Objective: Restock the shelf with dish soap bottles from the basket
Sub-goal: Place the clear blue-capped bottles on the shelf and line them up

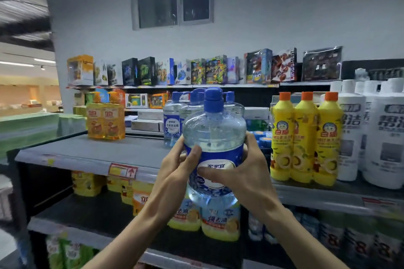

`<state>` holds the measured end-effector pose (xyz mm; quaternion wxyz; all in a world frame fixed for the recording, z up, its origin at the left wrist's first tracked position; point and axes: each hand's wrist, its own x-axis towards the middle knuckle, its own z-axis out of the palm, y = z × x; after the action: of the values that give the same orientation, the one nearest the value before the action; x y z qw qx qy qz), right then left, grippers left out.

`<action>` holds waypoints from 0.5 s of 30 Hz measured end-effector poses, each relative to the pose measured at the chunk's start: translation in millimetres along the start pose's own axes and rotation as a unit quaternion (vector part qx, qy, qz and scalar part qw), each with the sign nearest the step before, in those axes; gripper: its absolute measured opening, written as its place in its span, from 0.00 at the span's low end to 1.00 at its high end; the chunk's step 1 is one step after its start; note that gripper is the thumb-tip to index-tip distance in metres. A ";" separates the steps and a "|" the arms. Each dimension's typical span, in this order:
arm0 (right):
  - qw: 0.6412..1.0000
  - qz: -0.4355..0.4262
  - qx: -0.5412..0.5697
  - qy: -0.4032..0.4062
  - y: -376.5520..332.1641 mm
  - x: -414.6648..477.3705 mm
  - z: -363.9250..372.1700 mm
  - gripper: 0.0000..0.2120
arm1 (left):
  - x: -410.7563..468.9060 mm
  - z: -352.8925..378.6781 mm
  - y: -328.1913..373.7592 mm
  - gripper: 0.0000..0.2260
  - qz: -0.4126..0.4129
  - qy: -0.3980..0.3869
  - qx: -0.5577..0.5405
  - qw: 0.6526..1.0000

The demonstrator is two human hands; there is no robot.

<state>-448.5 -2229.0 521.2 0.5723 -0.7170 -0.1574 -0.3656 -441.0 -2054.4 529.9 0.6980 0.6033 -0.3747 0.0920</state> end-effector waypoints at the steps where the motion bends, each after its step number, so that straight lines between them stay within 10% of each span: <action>1: 1.000 -0.008 0.001 0.000 5.5 14.3 -0.8 0.45 | 14.8 -0.6 -3.2 0.19 0.008 0.000 -0.001 1.000; 15: 0.998 0.021 -0.047 0.021 81.9 102.2 -0.2 0.44 | 129.1 -13.7 -89.0 0.16 -0.014 -0.004 -0.008 1.000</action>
<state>-326.0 -2273.1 535.4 0.5489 -0.7383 -0.1123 -0.3755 -293.0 -2106.5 543.1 0.7026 0.6029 -0.3702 0.0764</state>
